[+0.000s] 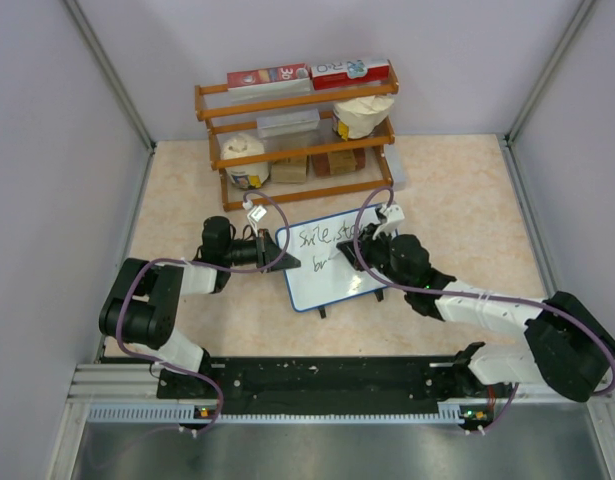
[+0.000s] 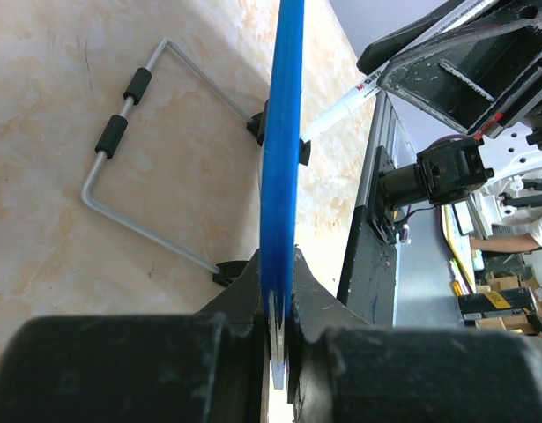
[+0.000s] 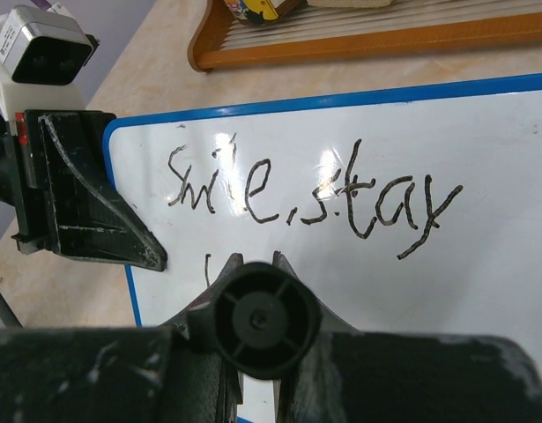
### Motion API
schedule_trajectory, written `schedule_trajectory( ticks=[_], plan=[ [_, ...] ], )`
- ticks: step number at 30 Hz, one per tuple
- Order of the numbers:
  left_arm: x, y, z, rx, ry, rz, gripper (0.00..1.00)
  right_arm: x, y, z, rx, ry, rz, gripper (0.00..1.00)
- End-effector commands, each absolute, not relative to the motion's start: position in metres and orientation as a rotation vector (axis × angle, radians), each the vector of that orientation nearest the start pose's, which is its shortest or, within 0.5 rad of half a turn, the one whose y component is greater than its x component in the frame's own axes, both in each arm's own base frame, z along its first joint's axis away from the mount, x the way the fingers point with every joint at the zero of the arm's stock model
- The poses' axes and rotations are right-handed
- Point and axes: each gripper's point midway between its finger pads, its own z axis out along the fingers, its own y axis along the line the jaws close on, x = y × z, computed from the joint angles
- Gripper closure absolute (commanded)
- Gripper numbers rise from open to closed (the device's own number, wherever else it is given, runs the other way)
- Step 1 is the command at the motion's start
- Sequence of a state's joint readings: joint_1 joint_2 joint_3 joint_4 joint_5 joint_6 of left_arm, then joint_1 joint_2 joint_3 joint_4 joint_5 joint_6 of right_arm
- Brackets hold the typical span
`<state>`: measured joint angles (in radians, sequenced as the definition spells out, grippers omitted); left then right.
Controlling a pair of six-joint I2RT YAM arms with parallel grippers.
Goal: Write a sentence on the whiteboard
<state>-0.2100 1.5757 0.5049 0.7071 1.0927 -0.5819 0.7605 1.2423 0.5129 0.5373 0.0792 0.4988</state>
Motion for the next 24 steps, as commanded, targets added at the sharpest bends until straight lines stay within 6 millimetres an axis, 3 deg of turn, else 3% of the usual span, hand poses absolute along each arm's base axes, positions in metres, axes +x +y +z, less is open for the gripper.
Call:
schedule_trajectory(
  ticks=[1,8,24],
  plan=[
    [0.272,-0.222,0.094,0.38,2.041,-1.486,1.0,0.295,0.281,0.176,-0.167,1.788,0.831,1.0],
    [0.272,-0.222,0.093,0.378,2.043,-1.485,1.0,0.289,0.279,0.162,-0.176,1.827,0.829,1.0],
    [0.271,-0.221,0.094,0.378,2.04,-1.48,1.0,0.275,0.275,0.148,-0.202,1.857,0.852,1.0]
  ],
)
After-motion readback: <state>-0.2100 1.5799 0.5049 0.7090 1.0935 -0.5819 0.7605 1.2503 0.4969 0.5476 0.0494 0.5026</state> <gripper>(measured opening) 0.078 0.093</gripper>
